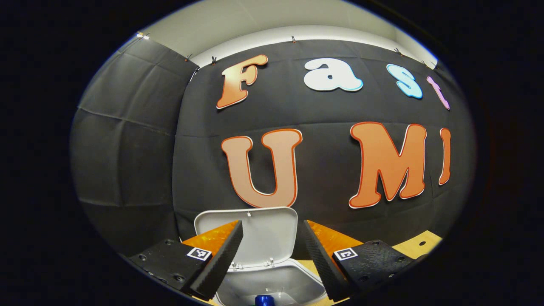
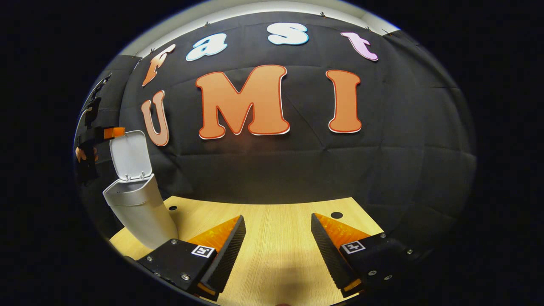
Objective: Press the lid of the desktop garbage bin to open it, pick up the crumpled paper on the desktop and throw it into the bin, then pick up the pop can on the desktop and drop it into the bin, and finally close the garbage bin lid.
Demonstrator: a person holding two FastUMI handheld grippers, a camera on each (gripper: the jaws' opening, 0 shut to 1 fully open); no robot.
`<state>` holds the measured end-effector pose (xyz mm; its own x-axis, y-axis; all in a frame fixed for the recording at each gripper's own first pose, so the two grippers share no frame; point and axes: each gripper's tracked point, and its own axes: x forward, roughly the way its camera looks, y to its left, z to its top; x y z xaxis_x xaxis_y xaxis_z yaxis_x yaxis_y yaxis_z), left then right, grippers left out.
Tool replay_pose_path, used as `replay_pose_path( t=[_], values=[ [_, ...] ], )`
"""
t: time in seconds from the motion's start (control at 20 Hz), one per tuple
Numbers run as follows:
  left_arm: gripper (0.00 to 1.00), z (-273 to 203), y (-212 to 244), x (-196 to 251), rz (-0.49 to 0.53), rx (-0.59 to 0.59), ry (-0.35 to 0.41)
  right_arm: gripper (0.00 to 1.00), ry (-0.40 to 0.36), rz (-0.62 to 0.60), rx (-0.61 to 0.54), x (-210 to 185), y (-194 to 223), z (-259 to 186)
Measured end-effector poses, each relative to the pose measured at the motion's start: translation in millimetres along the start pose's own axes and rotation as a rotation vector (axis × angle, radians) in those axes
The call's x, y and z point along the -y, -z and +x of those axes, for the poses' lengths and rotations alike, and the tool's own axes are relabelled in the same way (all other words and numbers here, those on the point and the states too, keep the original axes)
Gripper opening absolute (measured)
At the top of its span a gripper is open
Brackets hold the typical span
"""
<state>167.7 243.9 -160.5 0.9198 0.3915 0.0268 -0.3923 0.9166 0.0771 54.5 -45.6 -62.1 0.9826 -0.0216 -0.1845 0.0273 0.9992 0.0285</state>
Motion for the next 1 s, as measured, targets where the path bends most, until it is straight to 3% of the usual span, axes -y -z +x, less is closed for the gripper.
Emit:
replay_pose_path(
  t=[0.65,1.0],
  values=[
    [0.89,74.1,-82.1,-41.7,-0.100,-0.009,-0.046,0.92,-0.002,0.008,0.004,1.4,-1.6,-2.8],
    [0.92,106.7,-54.9,-39.7,-0.086,-0.218,-0.012,0.92,0.006,0.020,0.008,7.9,-2.6,-3.2]
  ],
)
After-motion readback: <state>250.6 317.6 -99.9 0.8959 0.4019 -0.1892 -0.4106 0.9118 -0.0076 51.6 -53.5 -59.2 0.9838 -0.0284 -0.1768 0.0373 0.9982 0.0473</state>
